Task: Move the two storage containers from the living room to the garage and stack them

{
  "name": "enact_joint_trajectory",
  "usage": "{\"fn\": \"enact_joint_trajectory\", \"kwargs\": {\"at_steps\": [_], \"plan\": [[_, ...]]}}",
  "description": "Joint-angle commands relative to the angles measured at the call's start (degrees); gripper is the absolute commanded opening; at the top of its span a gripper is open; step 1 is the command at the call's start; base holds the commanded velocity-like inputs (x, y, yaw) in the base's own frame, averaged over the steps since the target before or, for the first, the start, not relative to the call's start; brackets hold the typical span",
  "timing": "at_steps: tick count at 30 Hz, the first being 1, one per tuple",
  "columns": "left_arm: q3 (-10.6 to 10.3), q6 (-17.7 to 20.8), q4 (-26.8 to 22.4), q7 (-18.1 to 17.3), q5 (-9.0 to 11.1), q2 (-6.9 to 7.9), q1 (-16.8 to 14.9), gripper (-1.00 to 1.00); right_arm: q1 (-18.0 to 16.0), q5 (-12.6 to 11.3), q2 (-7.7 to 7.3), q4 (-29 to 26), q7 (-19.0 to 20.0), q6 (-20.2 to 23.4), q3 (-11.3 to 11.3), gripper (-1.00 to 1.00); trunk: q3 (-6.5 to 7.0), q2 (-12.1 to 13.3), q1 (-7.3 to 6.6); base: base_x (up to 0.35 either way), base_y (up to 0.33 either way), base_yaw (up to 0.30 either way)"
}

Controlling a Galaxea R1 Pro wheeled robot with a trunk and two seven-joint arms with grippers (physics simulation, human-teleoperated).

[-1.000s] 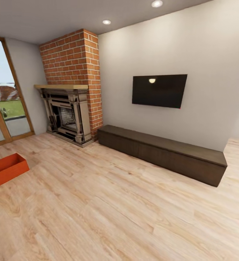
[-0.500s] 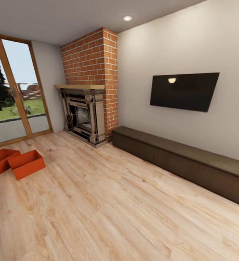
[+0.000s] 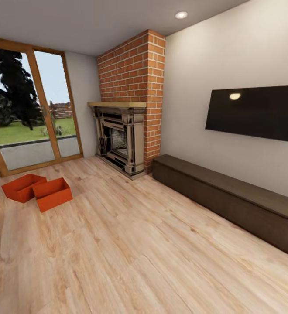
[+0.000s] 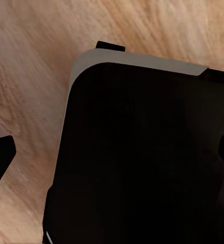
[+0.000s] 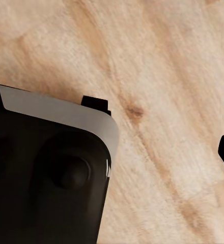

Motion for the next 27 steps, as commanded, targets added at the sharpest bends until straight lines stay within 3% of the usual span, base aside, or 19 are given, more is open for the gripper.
{"fn": "enact_joint_trajectory", "kwargs": {"at_steps": [1,27], "plan": [[0.24,-0.13,-0.02,0.02,0.21,-0.01,-0.01,1.00,-0.06,-0.50,0.03,0.18,-0.03,-0.34,0.49,1.00,-0.05,-0.02,0.03,0.325,0.000,0.269],[0.25,-0.37,-0.02,0.20,0.09,-0.44,-0.01,1.00,-0.06,-0.50,-0.15,0.18,-0.03,-0.33,0.49,1.00,-0.05,-0.02,0.03,0.325,0.000,0.269]]}}
